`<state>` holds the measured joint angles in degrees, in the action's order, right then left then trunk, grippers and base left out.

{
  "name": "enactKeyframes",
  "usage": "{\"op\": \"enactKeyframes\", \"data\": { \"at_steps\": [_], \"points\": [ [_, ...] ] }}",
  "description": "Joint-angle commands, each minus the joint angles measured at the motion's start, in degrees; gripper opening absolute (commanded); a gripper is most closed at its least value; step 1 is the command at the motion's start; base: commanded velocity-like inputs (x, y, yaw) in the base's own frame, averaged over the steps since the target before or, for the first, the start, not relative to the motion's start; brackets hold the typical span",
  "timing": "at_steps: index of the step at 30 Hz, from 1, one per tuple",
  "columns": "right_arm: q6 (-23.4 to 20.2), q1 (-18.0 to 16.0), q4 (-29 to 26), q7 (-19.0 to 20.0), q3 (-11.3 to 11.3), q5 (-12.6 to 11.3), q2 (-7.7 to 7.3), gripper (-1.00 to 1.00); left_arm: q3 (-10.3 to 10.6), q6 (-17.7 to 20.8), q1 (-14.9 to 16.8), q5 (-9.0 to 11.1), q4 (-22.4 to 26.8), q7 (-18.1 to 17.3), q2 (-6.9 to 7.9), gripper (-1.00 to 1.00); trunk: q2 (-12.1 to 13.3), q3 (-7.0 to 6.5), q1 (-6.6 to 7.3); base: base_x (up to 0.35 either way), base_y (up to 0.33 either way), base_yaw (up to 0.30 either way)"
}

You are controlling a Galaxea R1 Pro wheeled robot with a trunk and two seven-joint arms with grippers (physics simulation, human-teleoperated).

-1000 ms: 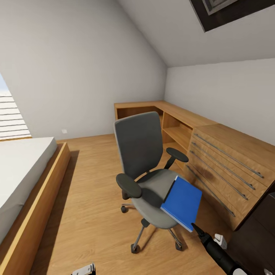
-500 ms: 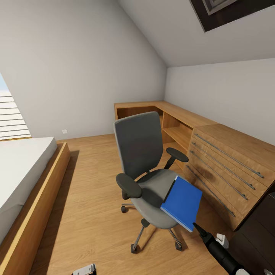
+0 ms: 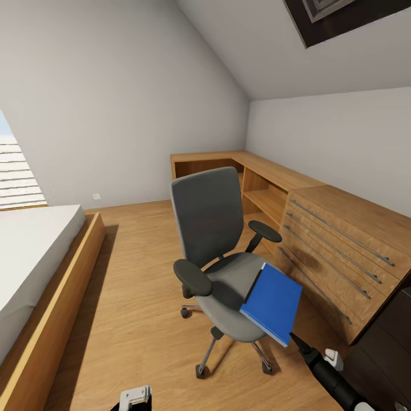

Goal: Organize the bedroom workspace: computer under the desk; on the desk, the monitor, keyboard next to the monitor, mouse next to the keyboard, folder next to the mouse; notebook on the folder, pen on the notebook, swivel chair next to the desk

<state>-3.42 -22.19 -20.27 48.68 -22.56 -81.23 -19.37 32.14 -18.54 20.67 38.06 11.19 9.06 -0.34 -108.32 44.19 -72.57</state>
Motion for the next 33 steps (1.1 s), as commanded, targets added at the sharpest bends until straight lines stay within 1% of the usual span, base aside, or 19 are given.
{"op": "enactKeyframes", "data": {
  "at_steps": [1,4,5,6,7,10,11,15,16,20,21,24,25,28,33],
  "points": [
    [-0.36,-0.04,0.01,0.21,-0.29,-0.60,-0.05,1.00,0.28,4.73,0.01,0.33,4.25,0.45,1.48,1.00,-0.02,0.05,0.01,0.000,0.000,0.000],
    [-0.36,-0.04,0.03,0.24,-0.29,-0.60,-0.05,1.00,-0.47,12.67,0.03,0.54,11.15,0.54,3.50,1.00,-0.02,0.05,0.01,0.000,0.000,0.000],
    [-0.36,-0.04,0.06,0.26,-0.31,-0.58,-0.06,1.00,-1.46,17.81,0.03,0.81,15.86,0.60,4.52,1.00,-0.02,0.05,0.01,0.000,0.000,0.000],
    [-0.36,-0.04,0.07,0.26,-0.30,-0.59,-0.06,1.00,-2.13,20.25,0.04,0.95,18.16,0.61,4.95,1.00,-0.02,0.05,0.01,0.000,0.000,0.000],
    [-0.36,-0.04,0.15,0.27,-0.30,-0.61,-0.07,1.00,-3.76,24.84,0.03,1.18,22.53,0.64,5.68,1.00,-0.02,0.05,0.01,0.000,0.000,0.000],
    [-0.36,-0.04,0.40,0.29,-0.30,-0.65,-0.16,1.00,-6.52,31.15,0.03,1.37,28.46,0.61,6.46,1.00,-0.02,0.05,0.01,0.000,0.000,0.000],
    [-0.38,-0.04,0.57,0.38,-0.29,-0.66,-0.28,1.00,-8.21,35.15,0.03,1.45,32.03,0.56,6.79,1.00,-0.02,0.05,0.01,0.000,0.000,0.000],
    [-0.69,-0.04,0.83,1.04,-0.29,-0.67,-0.52,1.00,-10.68,41.99,0.05,1.58,38.46,0.48,7.13,1.00,-0.02,0.05,0.01,0.000,0.000,0.000],
    [-1.43,-0.04,0.90,1.66,-0.31,-0.68,-0.66,1.00,-11.50,44.47,0.02,1.69,41.00,0.44,7.22,1.00,-0.02,0.05,0.01,0.000,0.000,0.000],
    [-4.38,-0.04,1.02,3.58,-0.30,-0.66,-0.95,1.00,-12.32,47.28,0.03,2.30,44.08,0.35,7.31,1.00,-0.02,0.05,0.01,0.000,0.000,0.000],
    [-5.98,-0.04,1.25,4.61,-0.30,-0.65,-1.09,1.00,-12.53,48.00,0.04,2.82,44.95,0.18,7.33,1.00,-0.02,0.05,0.01,0.000,0.000,0.000],
    [-7.78,-0.04,1.83,6.07,-0.30,-0.67,-1.34,1.00,-12.74,48.67,0.03,3.77,45.75,-0.52,7.35,1.00,-0.02,0.05,0.01,0.000,0.000,0.000],
    [-8.56,-0.04,2.28,7.01,-0.29,-0.67,-1.68,1.00,-12.86,48.94,0.05,4.40,46.10,-1.36,7.38,1.00,-0.02,0.05,0.01,0.000,0.000,0.000],
    [-9.89,-0.04,2.94,8.80,-0.29,-0.68,-2.57,1.00,-13.01,49.53,0.05,5.40,46.47,-3.26,7.55,1.00,-0.02,0.05,0.01,0.000,0.000,0.000],
    [-12.78,-0.04,3.33,11.76,-0.29,-0.68,-3.52,1.00,-13.12,51.36,0.04,6.06,46.66,-5.06,8.11,1.00,-0.02,0.05,0.01,0.000,0.000,0.000]
  ]
}}
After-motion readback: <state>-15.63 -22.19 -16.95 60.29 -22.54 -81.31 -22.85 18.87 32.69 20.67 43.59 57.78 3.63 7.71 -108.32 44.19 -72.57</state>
